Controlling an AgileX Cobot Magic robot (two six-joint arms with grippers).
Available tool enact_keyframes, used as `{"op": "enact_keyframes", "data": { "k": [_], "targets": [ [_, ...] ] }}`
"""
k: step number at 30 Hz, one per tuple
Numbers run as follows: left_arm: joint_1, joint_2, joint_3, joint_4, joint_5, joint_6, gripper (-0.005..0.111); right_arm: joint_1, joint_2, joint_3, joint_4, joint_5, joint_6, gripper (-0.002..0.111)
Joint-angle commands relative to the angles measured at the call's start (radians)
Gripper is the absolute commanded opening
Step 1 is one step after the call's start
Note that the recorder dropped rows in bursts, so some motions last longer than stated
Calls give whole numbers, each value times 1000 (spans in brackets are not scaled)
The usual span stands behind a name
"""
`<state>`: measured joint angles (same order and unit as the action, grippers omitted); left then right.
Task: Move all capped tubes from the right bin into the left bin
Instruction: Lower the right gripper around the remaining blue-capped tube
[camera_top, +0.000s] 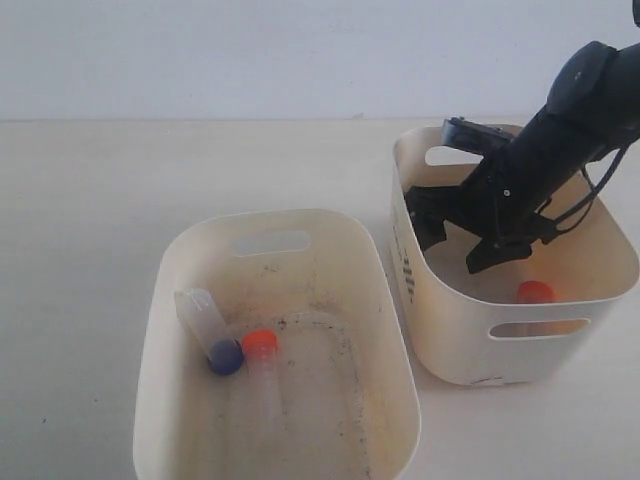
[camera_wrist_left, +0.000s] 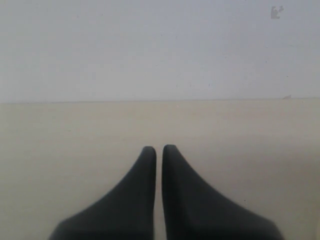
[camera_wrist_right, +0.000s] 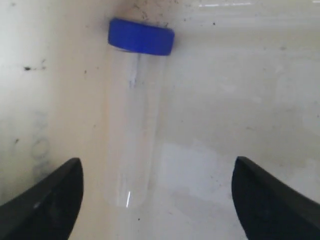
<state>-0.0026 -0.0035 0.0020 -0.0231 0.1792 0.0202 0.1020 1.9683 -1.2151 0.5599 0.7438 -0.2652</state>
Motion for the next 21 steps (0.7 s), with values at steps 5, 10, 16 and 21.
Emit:
{"op": "enact_keyframes", "data": {
  "k": [5, 10, 16, 21],
  "targets": [
    [-7, 4, -2, -3, -7, -4, 4, 26, -1, 7, -36, -53, 8, 77],
    [-7, 4, -2, -3, -7, -4, 4, 30, -1, 7, -67, -82, 24, 77],
    [-7, 4, -2, -3, -7, -4, 4, 36, -1, 7, -231, -91, 163, 76],
    [-7, 4, -2, -3, -7, -4, 4, 36, -1, 7, -172, -87, 162, 59]
  ]
}}
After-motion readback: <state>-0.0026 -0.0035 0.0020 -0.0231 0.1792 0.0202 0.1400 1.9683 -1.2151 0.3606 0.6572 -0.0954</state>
